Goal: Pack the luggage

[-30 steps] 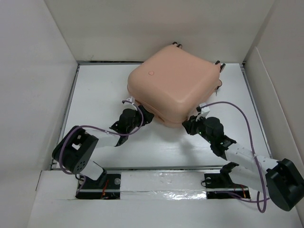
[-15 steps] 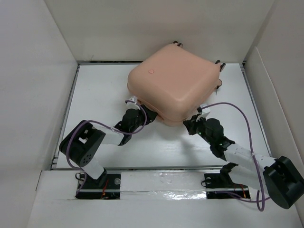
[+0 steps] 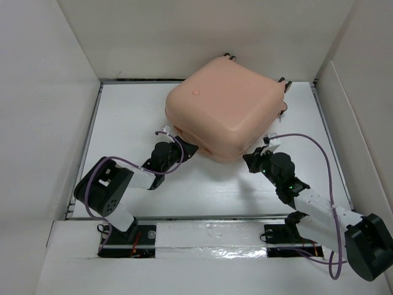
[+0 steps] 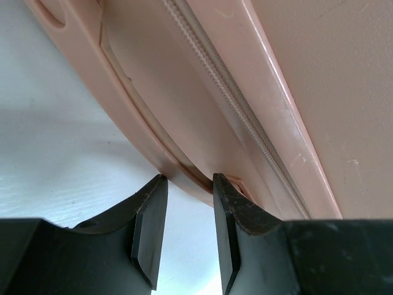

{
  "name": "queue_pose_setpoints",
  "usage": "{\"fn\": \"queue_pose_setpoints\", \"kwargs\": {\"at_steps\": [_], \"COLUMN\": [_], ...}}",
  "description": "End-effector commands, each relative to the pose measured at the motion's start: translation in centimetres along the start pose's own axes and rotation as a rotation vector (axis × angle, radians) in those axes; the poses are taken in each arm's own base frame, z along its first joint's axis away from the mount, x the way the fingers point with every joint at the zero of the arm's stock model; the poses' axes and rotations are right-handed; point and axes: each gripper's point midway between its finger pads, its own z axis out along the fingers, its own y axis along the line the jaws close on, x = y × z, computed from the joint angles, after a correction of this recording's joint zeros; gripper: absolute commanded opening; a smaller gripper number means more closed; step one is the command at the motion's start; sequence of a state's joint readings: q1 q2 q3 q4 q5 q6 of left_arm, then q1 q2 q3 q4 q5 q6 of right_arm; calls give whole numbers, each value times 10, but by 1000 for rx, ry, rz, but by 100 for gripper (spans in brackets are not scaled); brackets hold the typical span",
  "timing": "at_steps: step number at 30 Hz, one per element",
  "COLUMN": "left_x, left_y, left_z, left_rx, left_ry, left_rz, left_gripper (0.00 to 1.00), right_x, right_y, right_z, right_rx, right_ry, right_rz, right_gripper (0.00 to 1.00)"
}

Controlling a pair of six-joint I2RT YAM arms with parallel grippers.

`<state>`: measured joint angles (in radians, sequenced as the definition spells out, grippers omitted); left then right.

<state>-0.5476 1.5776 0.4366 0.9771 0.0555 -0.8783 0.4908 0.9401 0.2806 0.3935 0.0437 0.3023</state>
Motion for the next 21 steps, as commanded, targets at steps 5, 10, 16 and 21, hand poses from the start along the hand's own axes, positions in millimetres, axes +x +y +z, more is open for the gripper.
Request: {"fn": "queue_pose_setpoints", "kwargs": {"at_steps": [5,10,16,21], "left_x": [-22,2,12,27], "left_y": [-24,-51,-88,-113], "left_z": [-7,-33,-31,-14], "left_rx": [64,135,180,248], "left_ry": [-100,-55,-31,14], "left_rz": [170,241,313,305], "left_gripper": [0,7,5,5], "right_x": [-26,-13,8,19], "right_y": [19,25,65,114], "right_z": [3,4,1,-11], "right_rx": [-43,-44,-166,-259], "right_ry": [-30,17,76,126], "right_rz": [-69,-71,-70,-122], "right_gripper": [0,0,0,0]}}
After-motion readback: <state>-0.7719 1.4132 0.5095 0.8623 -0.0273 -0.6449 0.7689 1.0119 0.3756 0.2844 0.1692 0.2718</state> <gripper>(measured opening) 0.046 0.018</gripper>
